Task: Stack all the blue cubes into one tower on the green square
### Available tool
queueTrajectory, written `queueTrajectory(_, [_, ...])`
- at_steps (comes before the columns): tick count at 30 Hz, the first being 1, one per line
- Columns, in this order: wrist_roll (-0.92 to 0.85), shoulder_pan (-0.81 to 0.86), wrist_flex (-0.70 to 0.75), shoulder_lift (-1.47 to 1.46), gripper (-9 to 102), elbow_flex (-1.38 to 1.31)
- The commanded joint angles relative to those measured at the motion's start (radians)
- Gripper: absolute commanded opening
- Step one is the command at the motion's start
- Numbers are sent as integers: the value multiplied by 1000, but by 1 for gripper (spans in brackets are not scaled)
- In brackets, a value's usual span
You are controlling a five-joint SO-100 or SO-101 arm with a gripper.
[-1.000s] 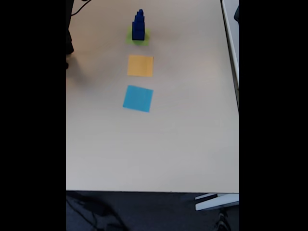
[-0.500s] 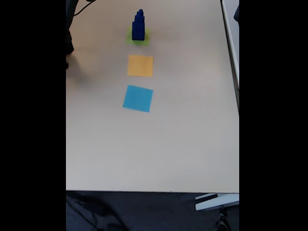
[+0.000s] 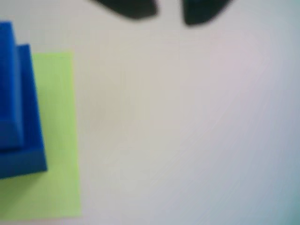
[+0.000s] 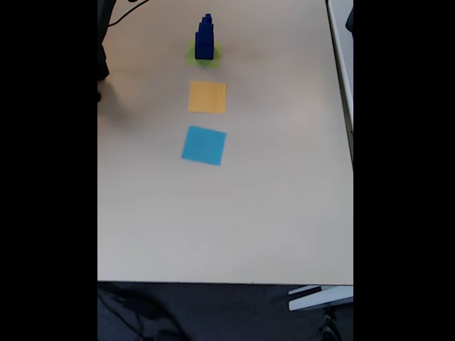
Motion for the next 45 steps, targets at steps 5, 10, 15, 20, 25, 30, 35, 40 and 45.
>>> queueTrajectory(5, [14,5,55,149,0,94])
queueTrajectory(10, [28,5,58,241,0,196])
queueTrajectory(15, [-5,26,60,276,0,236])
queueTrajectory(20, [-17,34,61,275,0,238])
queueTrajectory(25, [-38,55,61,259,0,227])
queueTrajectory(30, [-64,75,63,256,0,213])
queueTrajectory(35, [-44,57,63,219,0,160])
queueTrajectory(40, [-15,31,63,147,0,94])
queueTrajectory(45, [-8,21,63,101,0,54])
